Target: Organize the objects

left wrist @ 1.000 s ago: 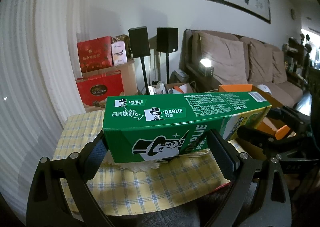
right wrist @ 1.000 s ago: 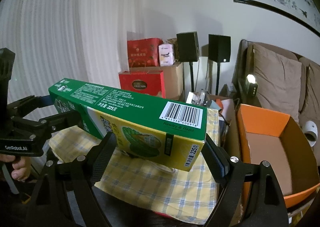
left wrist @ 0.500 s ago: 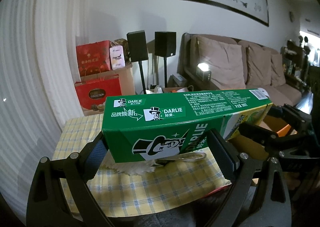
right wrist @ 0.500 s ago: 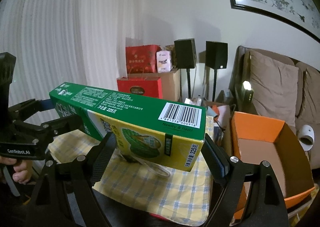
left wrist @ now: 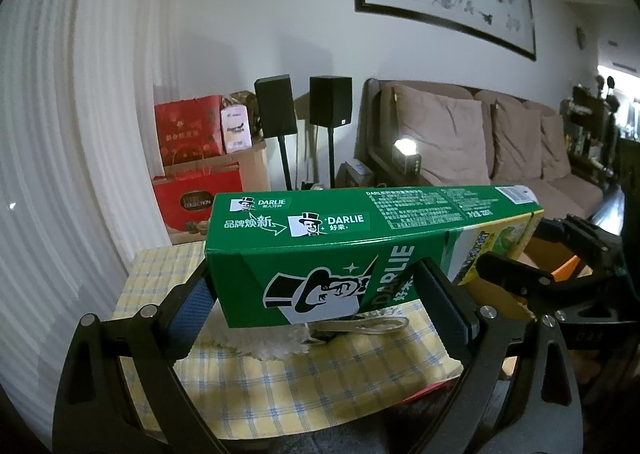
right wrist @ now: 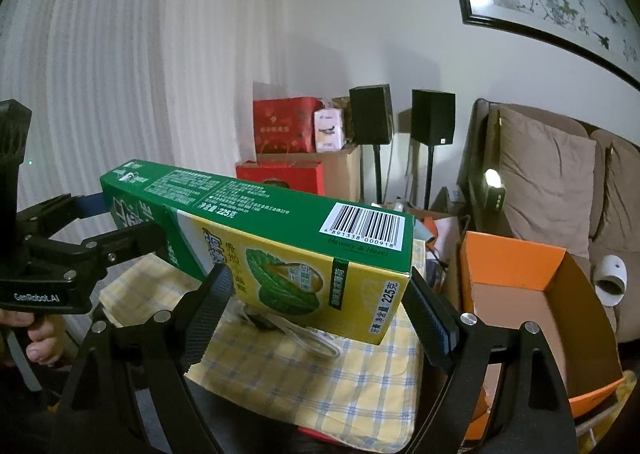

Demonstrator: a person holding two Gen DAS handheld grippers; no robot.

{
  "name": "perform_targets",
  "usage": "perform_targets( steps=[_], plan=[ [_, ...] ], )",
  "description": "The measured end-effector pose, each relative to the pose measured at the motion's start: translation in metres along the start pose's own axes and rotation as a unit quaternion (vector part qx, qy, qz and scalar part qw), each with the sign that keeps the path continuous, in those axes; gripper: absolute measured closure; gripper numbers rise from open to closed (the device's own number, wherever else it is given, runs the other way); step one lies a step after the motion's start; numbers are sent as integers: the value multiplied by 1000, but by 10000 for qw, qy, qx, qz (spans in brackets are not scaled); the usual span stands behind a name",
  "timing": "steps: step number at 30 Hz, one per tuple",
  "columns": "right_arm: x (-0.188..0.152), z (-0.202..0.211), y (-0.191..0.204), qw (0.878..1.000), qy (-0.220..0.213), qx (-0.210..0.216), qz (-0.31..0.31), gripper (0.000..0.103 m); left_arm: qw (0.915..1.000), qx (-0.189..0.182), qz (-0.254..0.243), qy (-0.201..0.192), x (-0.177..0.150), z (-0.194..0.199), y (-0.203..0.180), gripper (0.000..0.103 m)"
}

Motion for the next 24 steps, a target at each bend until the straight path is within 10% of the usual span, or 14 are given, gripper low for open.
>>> perform_targets(
  steps=[24],
  plan=[
    [7, 11, -6, 9998, -153, -142, 4, 15, 9999, -36, -95, -79, 10, 3, -13, 8]
  ],
)
Point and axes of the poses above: each gripper's, at about its wrist camera, not at the fingertips, and z roughly against the way its jaws point, y to its left, x to its top, the point moved 4 cm from there along -z, roughly the way its jaws point, and after that the axes turned 10 degrees about -y, right-handed, at the moved point
